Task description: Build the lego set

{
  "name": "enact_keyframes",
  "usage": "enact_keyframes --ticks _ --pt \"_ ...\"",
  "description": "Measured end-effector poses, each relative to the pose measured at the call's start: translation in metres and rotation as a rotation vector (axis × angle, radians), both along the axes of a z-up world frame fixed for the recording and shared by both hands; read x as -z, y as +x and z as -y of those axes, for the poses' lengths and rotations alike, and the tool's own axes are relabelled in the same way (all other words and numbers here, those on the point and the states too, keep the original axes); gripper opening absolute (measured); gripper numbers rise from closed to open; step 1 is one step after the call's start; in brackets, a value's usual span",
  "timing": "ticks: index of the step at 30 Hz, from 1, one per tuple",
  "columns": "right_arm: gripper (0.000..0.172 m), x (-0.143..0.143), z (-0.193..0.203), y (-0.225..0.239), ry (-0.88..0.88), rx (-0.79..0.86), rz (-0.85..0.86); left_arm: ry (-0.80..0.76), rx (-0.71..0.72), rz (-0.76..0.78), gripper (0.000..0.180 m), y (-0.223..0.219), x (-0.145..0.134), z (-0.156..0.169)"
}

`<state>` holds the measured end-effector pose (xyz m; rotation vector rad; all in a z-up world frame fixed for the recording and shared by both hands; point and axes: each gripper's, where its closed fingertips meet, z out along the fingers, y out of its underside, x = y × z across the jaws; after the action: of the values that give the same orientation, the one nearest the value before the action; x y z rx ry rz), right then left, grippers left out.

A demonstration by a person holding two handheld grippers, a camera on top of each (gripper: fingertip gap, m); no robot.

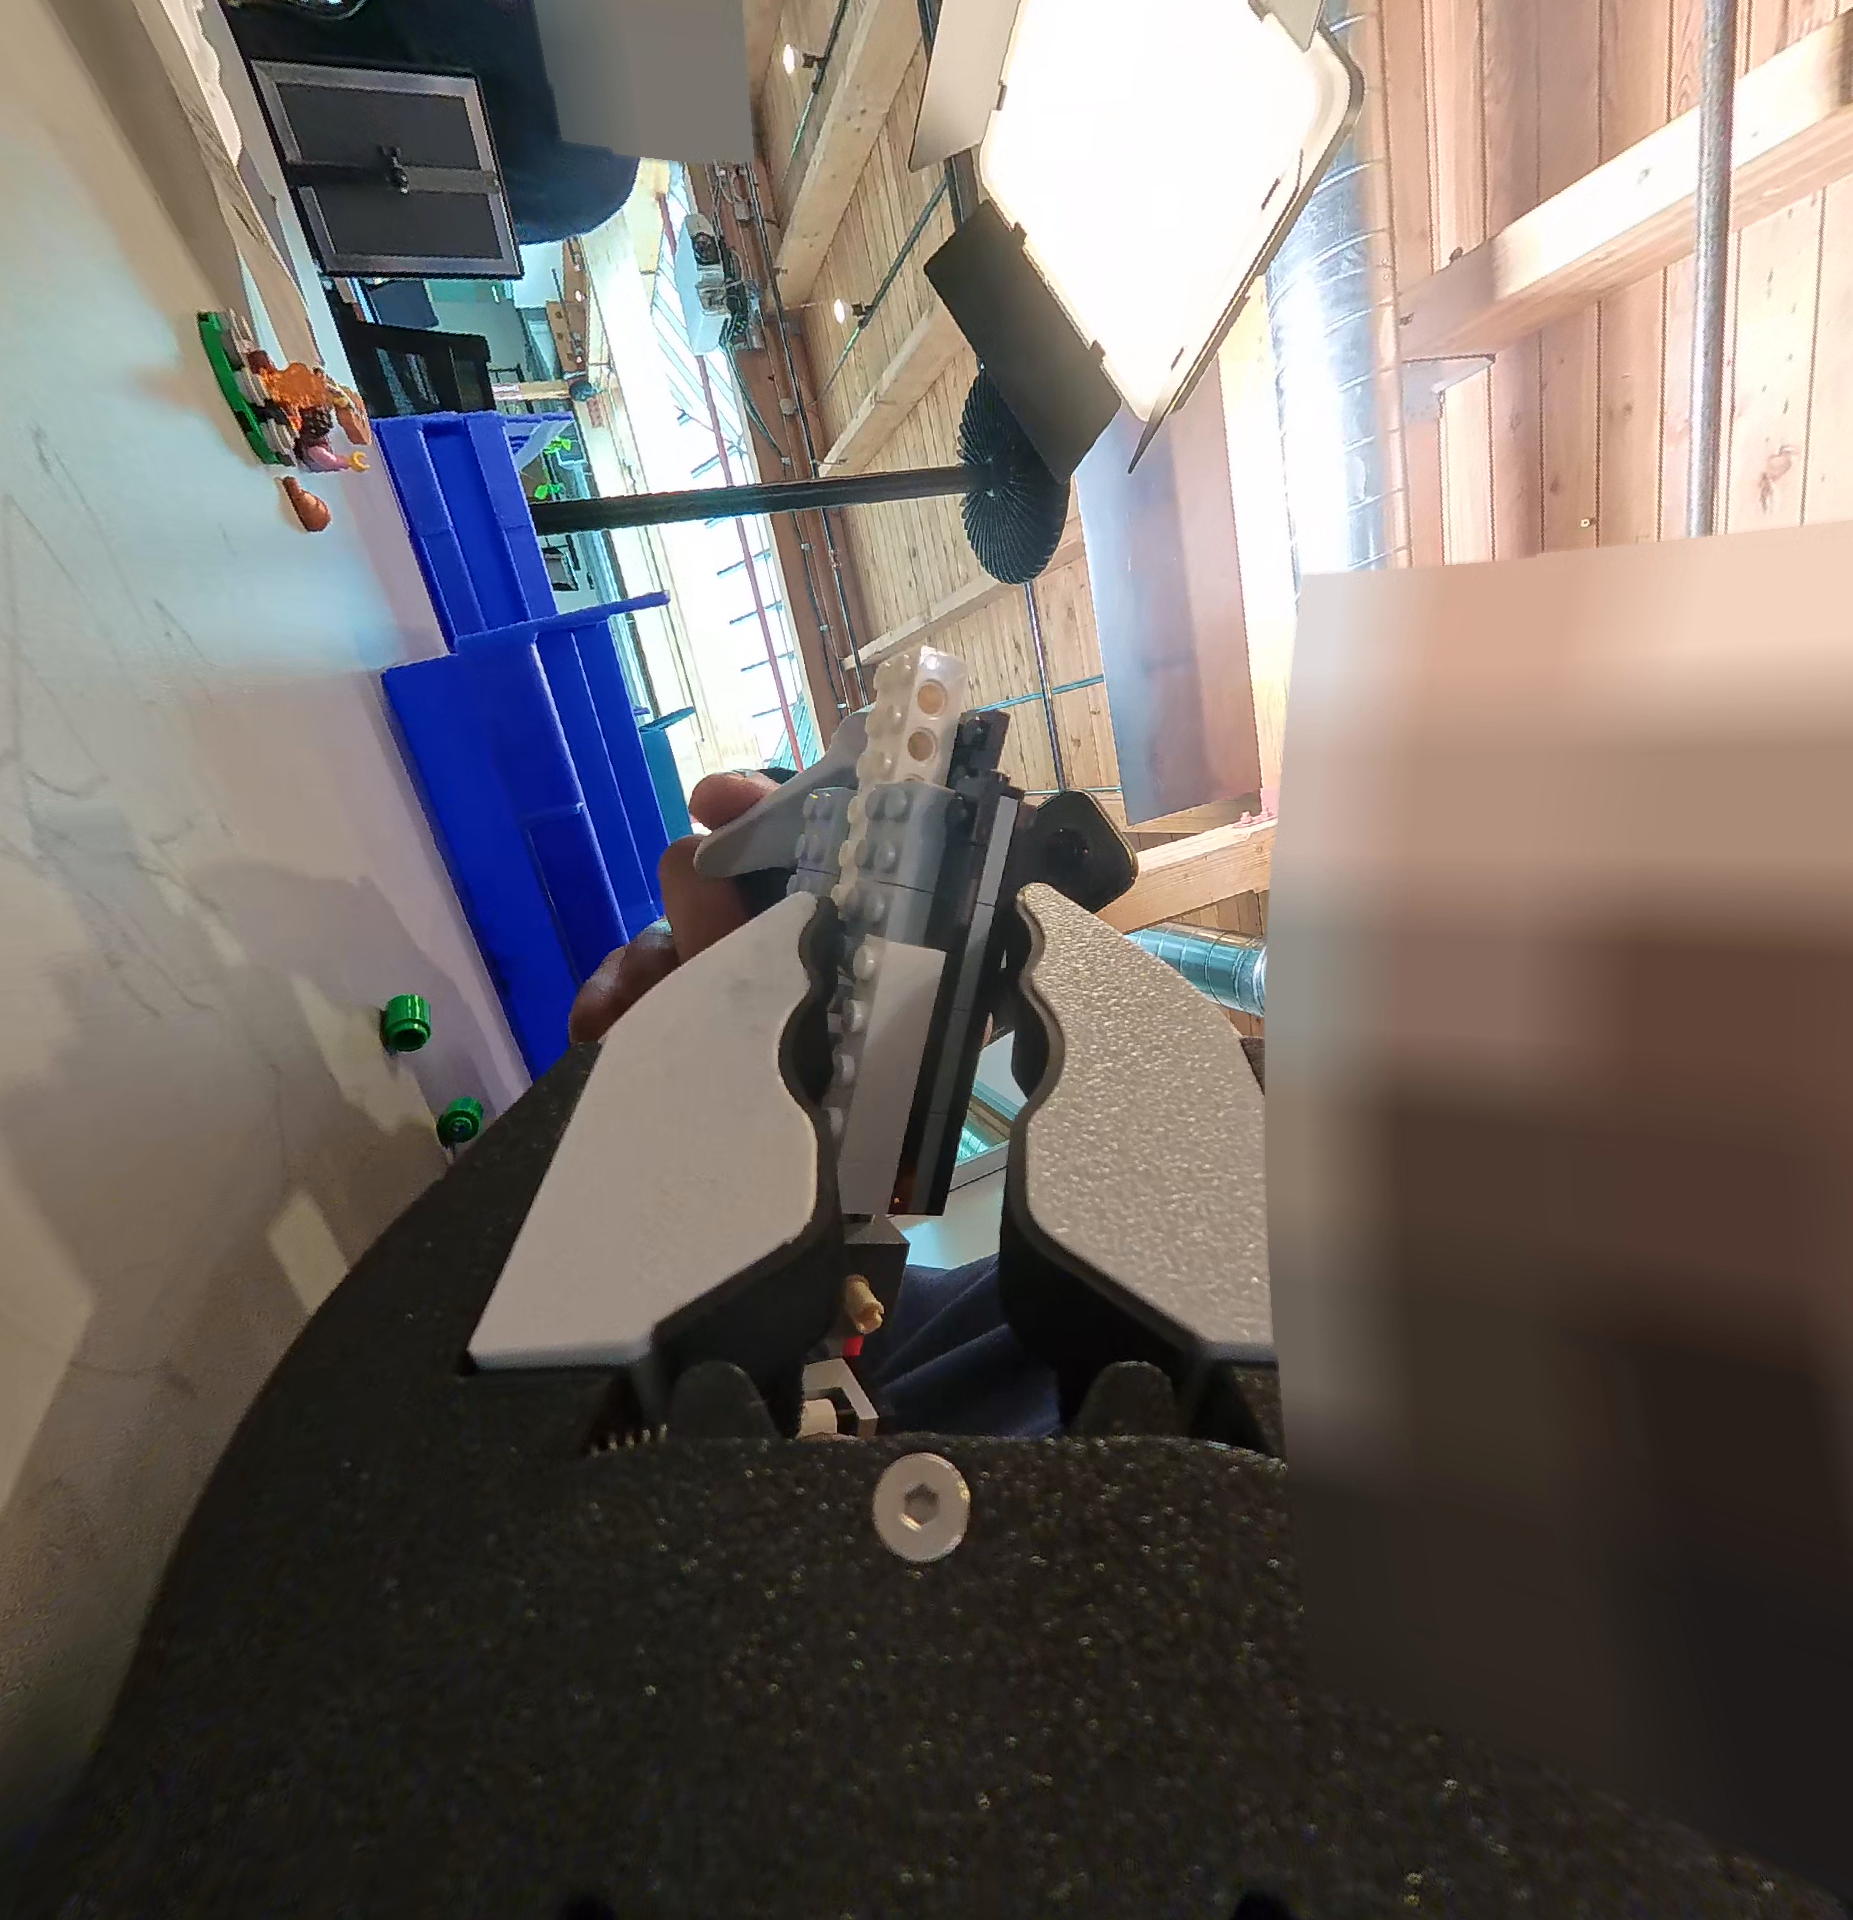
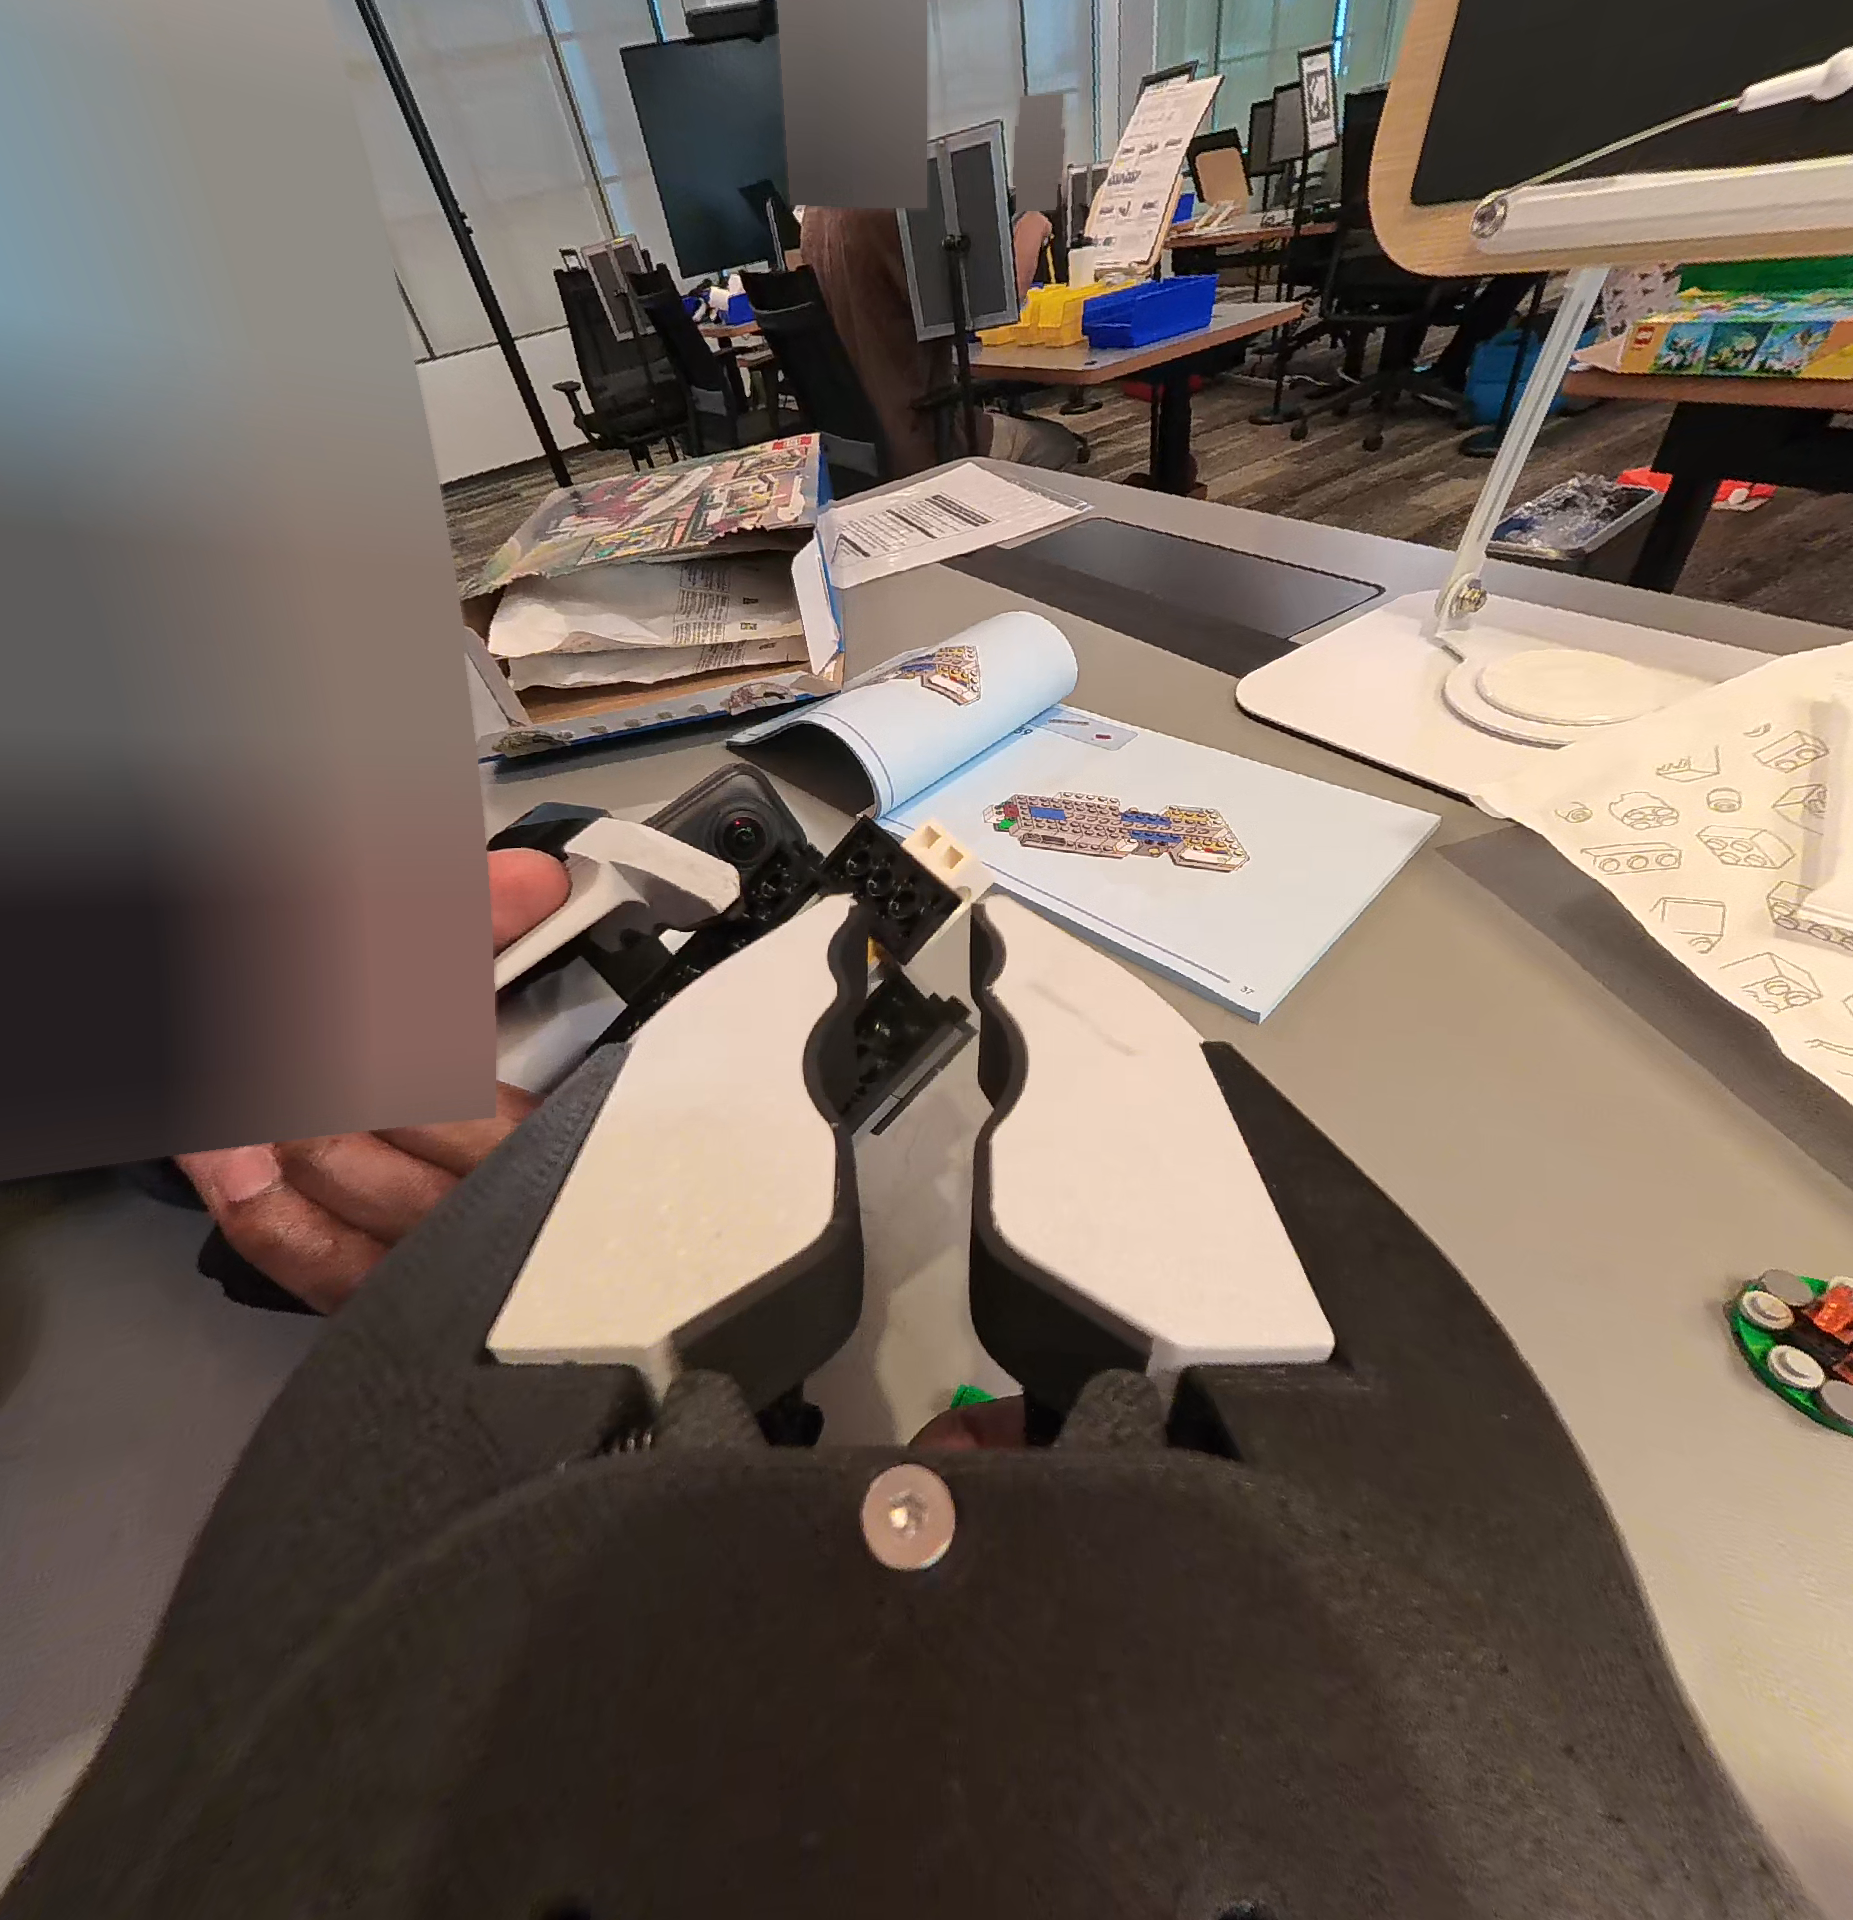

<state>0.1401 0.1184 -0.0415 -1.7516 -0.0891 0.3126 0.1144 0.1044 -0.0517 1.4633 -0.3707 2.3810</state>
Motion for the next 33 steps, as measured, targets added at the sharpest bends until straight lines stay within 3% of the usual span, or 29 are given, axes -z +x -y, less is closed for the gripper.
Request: enact_keyframes --ticks 14,23,33 --pt "0.031 -0.005 0.002 -0.004 -0.047 -0.080 -0.173 0.004 -0.005 0.017 0.031 -0.002 -0.002 -0.002" --pt "0.037 -0.008 -0.002 0.003 -0.107 -0.072 -0.191 0.057 0.010 0.036 0.030 -0.003 -0.006 0.006" --pt "0.033 -0.009 0.001 -0.012 -0.149 -0.193 -0.288 0.146 0.038 0.072 0.030 -0.007 -0.013 0.016"
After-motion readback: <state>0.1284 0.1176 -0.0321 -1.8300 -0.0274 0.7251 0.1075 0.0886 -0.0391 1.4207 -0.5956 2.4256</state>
